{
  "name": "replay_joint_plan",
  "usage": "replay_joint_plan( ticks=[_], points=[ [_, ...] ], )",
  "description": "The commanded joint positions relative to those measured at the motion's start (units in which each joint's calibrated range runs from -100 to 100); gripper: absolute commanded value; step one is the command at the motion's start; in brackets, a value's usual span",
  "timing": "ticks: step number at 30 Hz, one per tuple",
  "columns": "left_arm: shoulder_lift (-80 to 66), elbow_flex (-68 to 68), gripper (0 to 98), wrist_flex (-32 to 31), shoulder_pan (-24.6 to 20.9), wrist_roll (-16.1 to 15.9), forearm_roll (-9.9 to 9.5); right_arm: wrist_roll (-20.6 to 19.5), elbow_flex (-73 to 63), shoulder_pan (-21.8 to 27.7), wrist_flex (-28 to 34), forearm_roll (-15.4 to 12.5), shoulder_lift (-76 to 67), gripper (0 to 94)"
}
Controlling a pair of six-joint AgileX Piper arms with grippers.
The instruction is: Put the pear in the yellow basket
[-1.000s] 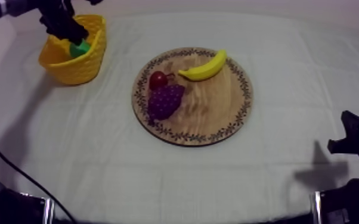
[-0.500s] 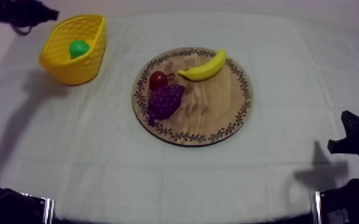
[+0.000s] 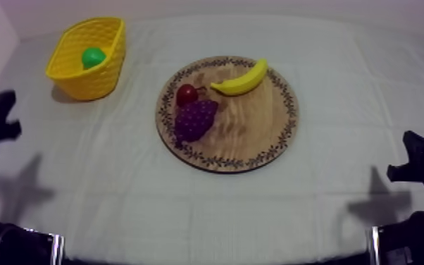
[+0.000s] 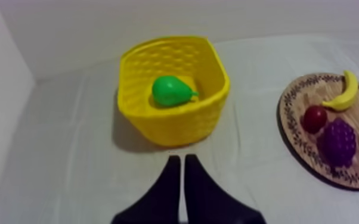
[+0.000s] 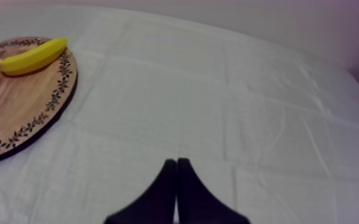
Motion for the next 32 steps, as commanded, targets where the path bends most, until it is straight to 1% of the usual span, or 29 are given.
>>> replay_joint_plan(
  ticks=[1, 4, 7, 8, 10, 11, 12, 14, 17, 19, 21, 32],
  points=[
    [-20.18, 8.55, 0.0, 2.09, -0.06, 0.20, 0.07, 0.01, 0.03, 0.00, 0.09, -0.01, 0.01, 0.3],
    [-22.79, 10.39, 0.0, 3.30, -0.16, 0.55, 0.33, -0.01, 0.03, 0.00, 0.09, -0.01, 0.01, 0.3],
    [-23.68, 13.82, 0.0, 1.45, 0.15, 0.98, 0.39, 0.04, 0.03, 0.00, 0.09, -0.01, 0.01, 0.3],
    [-23.82, 15.89, 0.1, 0.17, 0.25, 0.32, 1.05, 0.03, 0.03, 0.00, 0.09, -0.01, 0.01, 0.3],
    [-23.99, 18.26, 0.1, -0.05, 0.22, -1.92, 3.04, 0.01, 0.03, 0.00, 0.09, -0.02, 0.01, 0.3],
    [-24.03, 18.90, 0.1, 0.16, 0.22, -1.83, 3.69, -0.01, 0.03, 0.00, 0.09, -0.01, 0.01, 0.3],
    [-24.07, 19.45, 0.1, 0.05, 0.22, -0.87, 4.17, 0.01, 0.03, 0.00, 0.09, -0.01, 0.01, 0.3],
    [-24.11, 20.29, 0.1, -0.69, 0.22, 2.40, 4.80, 0.06, 0.03, 0.00, 0.09, -0.01, 0.01, 0.3],
    [-24.13, 20.88, 0.1, -1.28, 0.21, 7.07, 5.20, 0.03, 0.03, 0.00, 0.09, -0.01, 0.01, 0.3],
    [-24.14, 21.03, 0.1, -1.44, 0.21, 8.67, 5.30, 0.02, 0.03, 0.00, 0.09, -0.01, 0.01, 0.3],
    [-24.14, 21.11, 0.1, -1.52, 0.21, 9.07, 5.35, 0.01, 0.03, 0.00, 0.09, -0.01, 0.01, 0.3],
    [-24.15, 21.18, 0.1, -1.59, 0.21, 8.32, 5.40, 0.01, 0.03, 0.00, 0.09, -0.01, 0.01, 0.3]
  ],
)
